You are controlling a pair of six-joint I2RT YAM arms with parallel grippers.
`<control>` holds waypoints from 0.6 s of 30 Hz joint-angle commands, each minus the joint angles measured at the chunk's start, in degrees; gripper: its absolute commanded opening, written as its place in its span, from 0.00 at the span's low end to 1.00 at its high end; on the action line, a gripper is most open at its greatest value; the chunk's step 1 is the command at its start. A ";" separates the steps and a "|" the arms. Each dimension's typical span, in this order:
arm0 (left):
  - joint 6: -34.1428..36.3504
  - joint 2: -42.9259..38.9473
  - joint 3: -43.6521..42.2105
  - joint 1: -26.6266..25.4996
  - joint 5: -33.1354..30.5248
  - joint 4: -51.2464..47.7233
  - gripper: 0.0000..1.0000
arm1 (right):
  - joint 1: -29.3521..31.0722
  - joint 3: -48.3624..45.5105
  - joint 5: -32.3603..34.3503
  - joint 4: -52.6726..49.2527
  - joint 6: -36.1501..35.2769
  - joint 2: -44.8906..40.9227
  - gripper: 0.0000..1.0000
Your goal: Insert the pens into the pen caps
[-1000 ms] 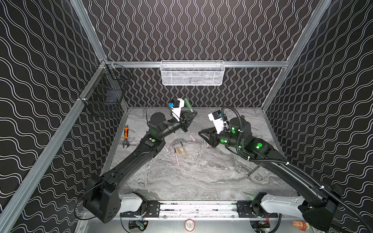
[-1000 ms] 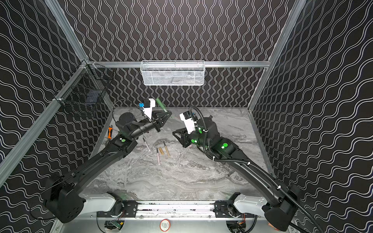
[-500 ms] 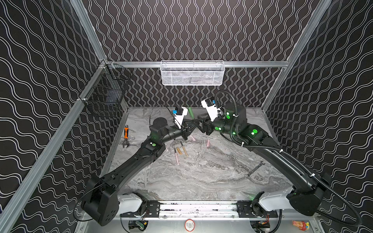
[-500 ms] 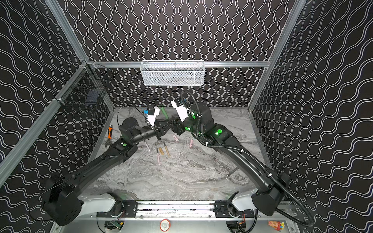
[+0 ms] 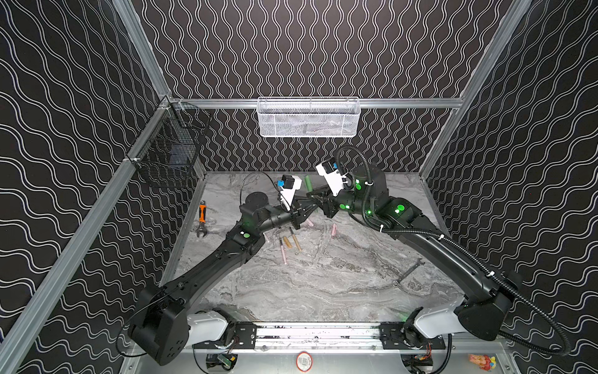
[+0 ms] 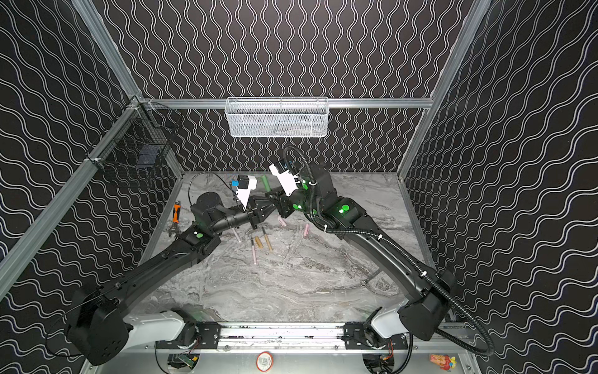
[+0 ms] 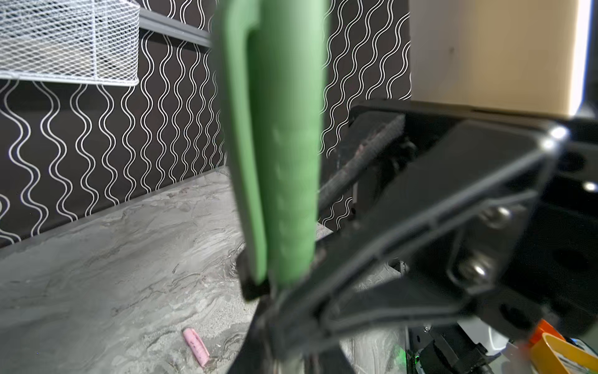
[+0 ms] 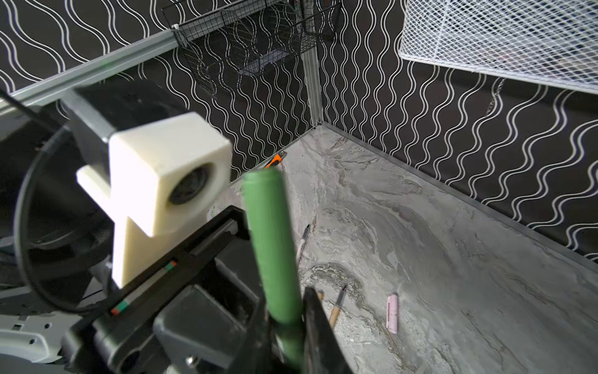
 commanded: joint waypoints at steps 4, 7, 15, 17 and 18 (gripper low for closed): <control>-1.43 0.10 -1.24 -0.10 -1.99 6.15 0.15 | 0.29 -1.94 -5.20 3.77 4.78 -1.61 0.07; -2.17 -0.06 -1.51 0.00 -2.57 6.52 0.42 | 0.22 -2.78 -4.44 6.72 6.82 -2.12 0.07; -0.51 -3.27 -3.15 -0.07 -7.00 5.30 0.82 | -3.74 3.57 3.33 2.98 8.35 0.78 0.08; 0.60 -4.57 -3.23 -0.03 -10.72 3.27 0.82 | -8.92 2.93 3.06 1.47 10.16 1.29 0.08; 0.92 -5.13 -3.47 -0.04 -13.16 2.50 0.82 | -11.51 1.90 2.46 0.88 11.12 1.48 0.08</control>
